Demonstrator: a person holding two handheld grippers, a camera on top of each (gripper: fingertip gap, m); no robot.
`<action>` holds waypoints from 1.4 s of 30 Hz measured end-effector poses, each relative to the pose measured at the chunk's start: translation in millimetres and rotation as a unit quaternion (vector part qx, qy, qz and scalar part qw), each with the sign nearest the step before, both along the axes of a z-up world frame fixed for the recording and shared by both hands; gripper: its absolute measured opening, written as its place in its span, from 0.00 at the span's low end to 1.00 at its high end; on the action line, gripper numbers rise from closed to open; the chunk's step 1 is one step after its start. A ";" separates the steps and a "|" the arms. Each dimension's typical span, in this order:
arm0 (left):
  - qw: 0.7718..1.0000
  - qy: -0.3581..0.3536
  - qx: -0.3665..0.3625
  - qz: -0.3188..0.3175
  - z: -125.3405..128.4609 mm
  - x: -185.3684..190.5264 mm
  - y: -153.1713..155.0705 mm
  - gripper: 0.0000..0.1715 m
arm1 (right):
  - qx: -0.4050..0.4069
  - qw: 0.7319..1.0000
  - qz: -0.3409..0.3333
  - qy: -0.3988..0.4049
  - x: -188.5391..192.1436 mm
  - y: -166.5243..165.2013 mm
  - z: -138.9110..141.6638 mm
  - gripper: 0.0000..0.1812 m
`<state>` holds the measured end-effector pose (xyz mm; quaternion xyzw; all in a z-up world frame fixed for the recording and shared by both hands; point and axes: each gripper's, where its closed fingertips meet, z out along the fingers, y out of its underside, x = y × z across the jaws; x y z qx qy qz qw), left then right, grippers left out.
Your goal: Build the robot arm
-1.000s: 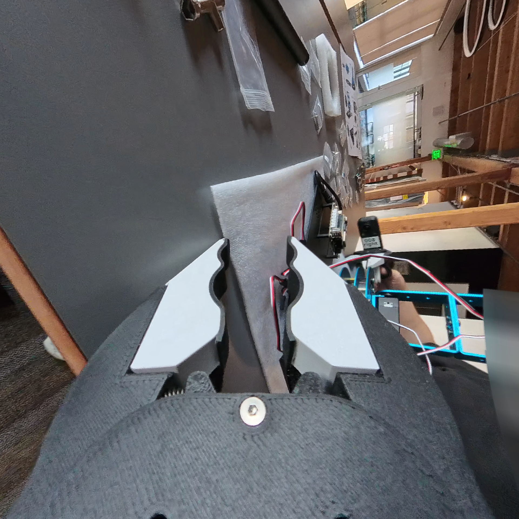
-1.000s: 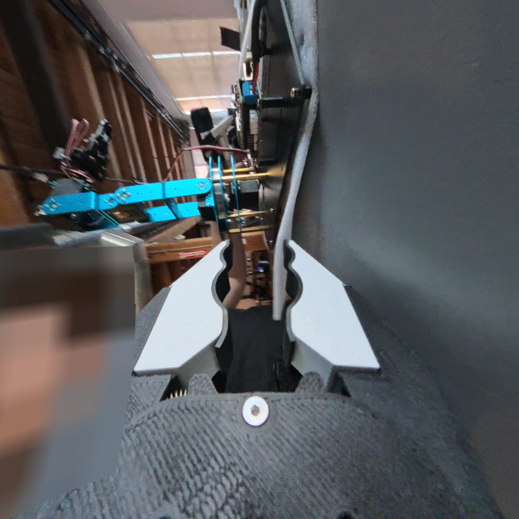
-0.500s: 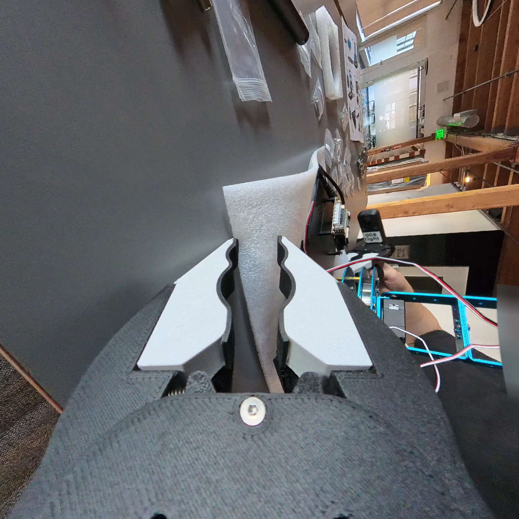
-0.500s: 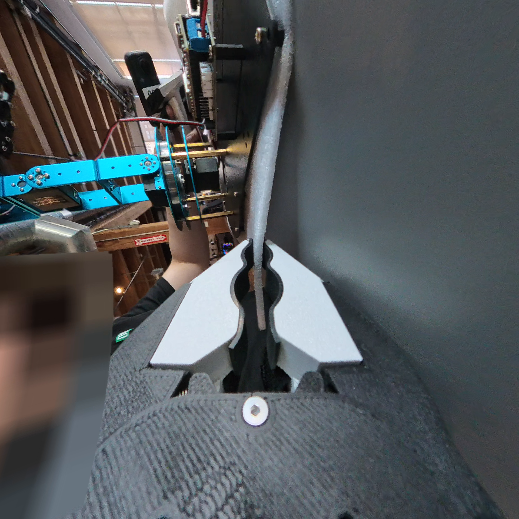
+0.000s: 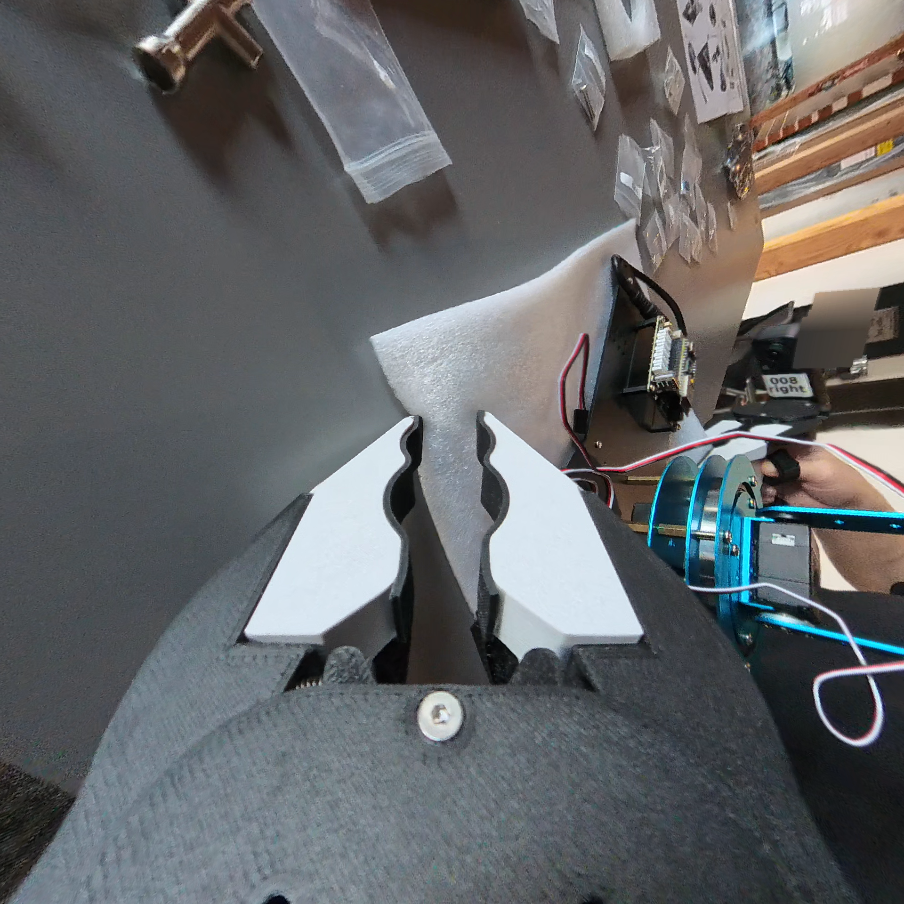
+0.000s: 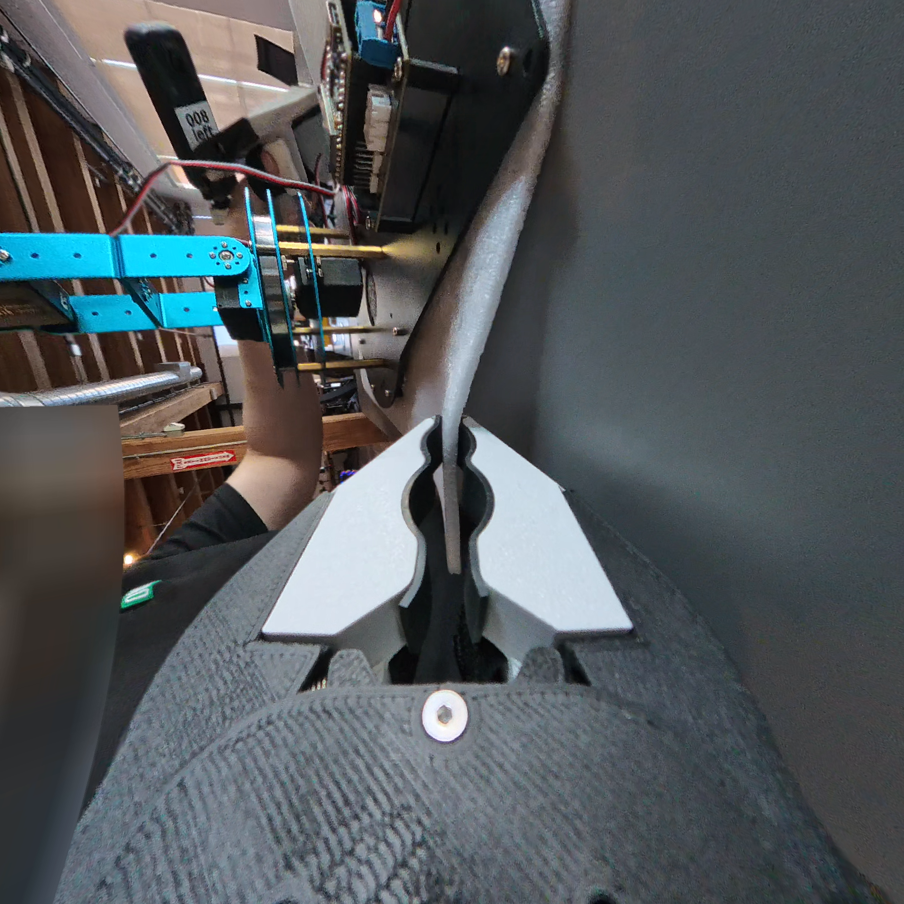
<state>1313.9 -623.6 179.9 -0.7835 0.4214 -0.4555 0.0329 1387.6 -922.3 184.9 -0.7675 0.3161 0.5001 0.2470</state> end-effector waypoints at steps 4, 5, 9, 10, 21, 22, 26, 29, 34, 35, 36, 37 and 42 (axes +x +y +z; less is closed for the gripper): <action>1.000 0.009 0.015 -0.014 -0.5 12.1 -0.5 0.12 | 0.005 1.000 -0.001 0.006 -11.1 -4.9 2.0 0.02; 1.000 0.012 0.020 -0.018 -0.6 14.7 -0.6 0.12 | 0.006 1.000 0.002 0.006 -13.4 -6.2 2.3 0.02; 0.999 0.014 0.041 -0.029 0.1 19.8 0.5 0.13 | 0.016 0.999 0.043 -0.019 -18.5 -12.6 1.3 0.03; 0.998 0.014 0.048 -0.024 0.6 17.0 2.7 0.14 | 0.016 0.997 0.065 -0.037 -17.9 -16.7 0.9 0.04; 0.902 -0.263 0.267 0.215 132.1 -112.5 -20.4 0.31 | 0.362 0.689 0.193 -0.598 65.7 8.5 59.0 0.21; 0.860 -0.331 0.305 0.241 159.3 -119.7 -42.6 0.35 | 0.394 0.619 0.230 -0.639 54.8 16.1 56.6 0.23; 0.802 -0.417 0.353 0.242 207.2 -106.9 -117.4 0.49 | 0.444 0.501 0.335 -0.663 14.6 29.2 26.2 0.20; 0.837 -0.396 0.335 0.174 215.7 -71.7 -144.8 0.60 | 0.447 0.436 0.361 -0.693 8.1 38.1 18.1 0.15; 0.862 -0.366 0.337 0.095 217.8 -36.3 -149.8 0.54 | 0.438 0.373 0.410 -0.708 -0.6 46.0 5.2 0.15; 0.869 -0.363 0.328 0.080 217.1 -30.7 -149.6 0.52 | 0.430 0.361 0.420 -0.713 0.0 47.6 0.9 0.15; 0.873 -0.362 0.319 0.064 216.6 -26.0 -149.8 0.50 | 0.433 0.353 0.415 -0.718 -2.1 49.5 3.3 0.15; 0.877 -0.362 0.312 0.048 216.0 -22.1 -150.3 0.47 | 0.434 0.340 0.403 -0.731 -2.6 53.2 6.9 0.14; 0.889 -0.373 0.265 -0.028 213.1 -13.3 -158.9 0.31 | 0.400 0.244 0.401 -0.787 -5.4 59.1 2.9 0.14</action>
